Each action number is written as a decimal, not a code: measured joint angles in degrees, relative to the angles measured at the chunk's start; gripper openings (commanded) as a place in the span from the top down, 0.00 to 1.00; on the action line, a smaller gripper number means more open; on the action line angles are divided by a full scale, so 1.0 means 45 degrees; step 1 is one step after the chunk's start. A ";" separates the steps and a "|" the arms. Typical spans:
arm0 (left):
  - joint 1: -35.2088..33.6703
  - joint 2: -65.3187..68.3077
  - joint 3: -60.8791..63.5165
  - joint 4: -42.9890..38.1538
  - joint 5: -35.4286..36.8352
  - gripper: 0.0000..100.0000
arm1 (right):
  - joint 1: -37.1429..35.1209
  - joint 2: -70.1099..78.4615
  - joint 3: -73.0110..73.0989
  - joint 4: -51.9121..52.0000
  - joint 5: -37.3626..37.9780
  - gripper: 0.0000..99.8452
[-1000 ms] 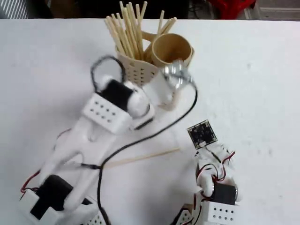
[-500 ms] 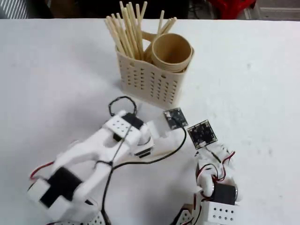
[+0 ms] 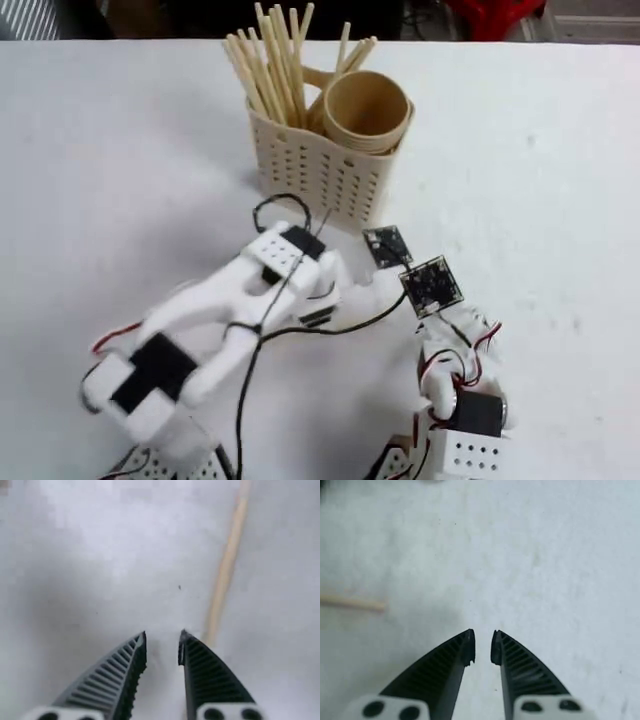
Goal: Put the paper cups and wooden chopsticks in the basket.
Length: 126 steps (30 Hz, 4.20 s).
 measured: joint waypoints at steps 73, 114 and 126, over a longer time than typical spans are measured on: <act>-0.2227 -0.3302 0.2032 -0.0625 0.0938 0.98 | 0.0000 0.0000 0.0000 0.0000 0.0000 0.93; -0.3731 -0.1915 -0.7912 -0.8459 0.6642 0.95 | 0.0000 0.0000 0.0000 0.0000 0.0000 0.93; -0.4044 -0.1915 -0.7912 -0.7932 0.8205 0.92 | 0.0000 0.0000 0.0000 0.0000 0.0000 0.93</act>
